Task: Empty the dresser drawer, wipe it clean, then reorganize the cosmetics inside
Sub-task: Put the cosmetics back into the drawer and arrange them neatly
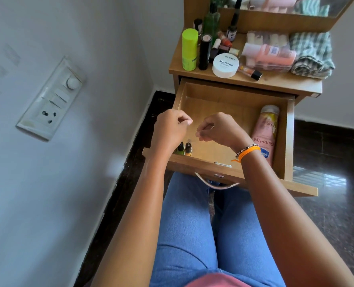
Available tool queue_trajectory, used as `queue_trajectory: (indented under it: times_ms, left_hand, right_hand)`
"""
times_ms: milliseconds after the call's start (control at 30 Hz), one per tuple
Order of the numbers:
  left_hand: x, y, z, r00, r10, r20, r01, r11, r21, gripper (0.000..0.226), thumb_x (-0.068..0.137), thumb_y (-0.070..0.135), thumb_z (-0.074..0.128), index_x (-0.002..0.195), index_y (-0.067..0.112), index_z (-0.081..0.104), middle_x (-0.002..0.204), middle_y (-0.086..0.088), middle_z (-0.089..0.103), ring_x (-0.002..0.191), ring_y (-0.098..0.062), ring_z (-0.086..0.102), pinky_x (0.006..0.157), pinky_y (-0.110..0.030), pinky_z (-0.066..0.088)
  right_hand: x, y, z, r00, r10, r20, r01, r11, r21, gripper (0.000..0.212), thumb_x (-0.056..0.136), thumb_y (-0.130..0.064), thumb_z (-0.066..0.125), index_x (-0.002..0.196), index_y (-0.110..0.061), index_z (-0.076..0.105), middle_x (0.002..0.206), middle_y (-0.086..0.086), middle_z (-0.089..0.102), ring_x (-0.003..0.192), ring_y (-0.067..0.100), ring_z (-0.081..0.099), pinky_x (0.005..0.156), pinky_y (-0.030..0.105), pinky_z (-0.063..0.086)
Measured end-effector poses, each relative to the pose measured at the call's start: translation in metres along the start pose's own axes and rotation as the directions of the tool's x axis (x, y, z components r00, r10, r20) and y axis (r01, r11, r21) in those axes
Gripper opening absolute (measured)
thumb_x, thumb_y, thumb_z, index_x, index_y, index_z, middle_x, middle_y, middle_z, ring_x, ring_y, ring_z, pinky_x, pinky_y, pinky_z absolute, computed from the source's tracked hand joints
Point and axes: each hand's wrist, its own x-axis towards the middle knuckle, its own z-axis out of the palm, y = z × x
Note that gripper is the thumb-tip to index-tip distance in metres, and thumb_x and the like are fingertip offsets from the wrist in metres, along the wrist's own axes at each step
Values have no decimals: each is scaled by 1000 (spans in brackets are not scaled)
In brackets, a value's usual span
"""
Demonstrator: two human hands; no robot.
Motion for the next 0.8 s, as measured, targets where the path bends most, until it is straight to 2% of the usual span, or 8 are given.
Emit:
queue_trajectory:
  times_ms: [133,233,300,367,467,600,700,800]
  left_hand:
    - [19,25,2,989,58,-134,-67,996,-66,12,91,14,59,89,15,71,89,9,63,68,5,51,57,-1,37]
    - [45,40,2,965,41,-258,-91,978,-186,10,88,10,59,84,16,66,79,10,60,66,1,52,63,-10,41]
    - [64,46,0,950,-10,-313,-85,954,-288,10,87,8,60,87,17,57,73,12,54,65,-1,51,66,-17,44]
    - [82,50,-2,942,-56,-330,-54,947,-316,15,86,9,63,97,14,53,72,12,50,65,0,50,63,-9,39]
    - [104,51,-5,940,-95,-329,-9,954,-299,33,85,12,67,114,11,51,78,8,52,69,-2,52,60,-6,37]
    - [126,48,-2,951,-118,-287,41,964,-262,52,78,15,74,124,12,50,102,-4,60,87,-15,57,74,-22,42]
    - [138,45,1,958,-113,-263,46,968,-248,57,75,17,77,126,13,53,113,-10,61,100,-22,60,81,-30,47]
    - [142,42,2,960,-73,-269,15,977,-211,51,74,23,78,121,13,58,109,-10,61,97,-22,59,78,-29,47]
  right_hand:
    - [10,-1,-22,976,-24,-217,43,995,87,13,79,-7,61,77,-13,71,70,2,69,65,9,64,69,26,54]
    - [31,-6,-37,918,-40,-394,109,982,152,9,78,-12,62,77,-18,69,61,-5,63,53,-2,55,67,22,49]
    - [47,-14,-46,867,-51,-496,157,972,175,8,80,-14,62,86,-16,68,69,-4,63,58,0,59,68,22,48]
    - [62,-22,-54,824,-69,-562,191,968,160,15,83,-15,62,98,-14,65,81,-2,61,74,12,61,71,26,47]
    - [84,-31,-62,780,-108,-616,217,971,104,27,82,-16,65,108,-12,60,85,1,61,90,18,57,79,27,42]
    - [105,-33,-68,767,-97,-634,179,982,66,35,80,-16,66,114,-13,58,94,7,60,111,19,53,81,23,36]
    - [114,-32,-71,792,-99,-602,134,991,14,39,78,-21,70,116,-17,58,122,14,59,102,16,52,77,20,31]
    - [119,-32,-72,811,-123,-571,109,992,-59,40,77,-24,71,114,-15,60,128,10,56,93,14,52,73,22,36]
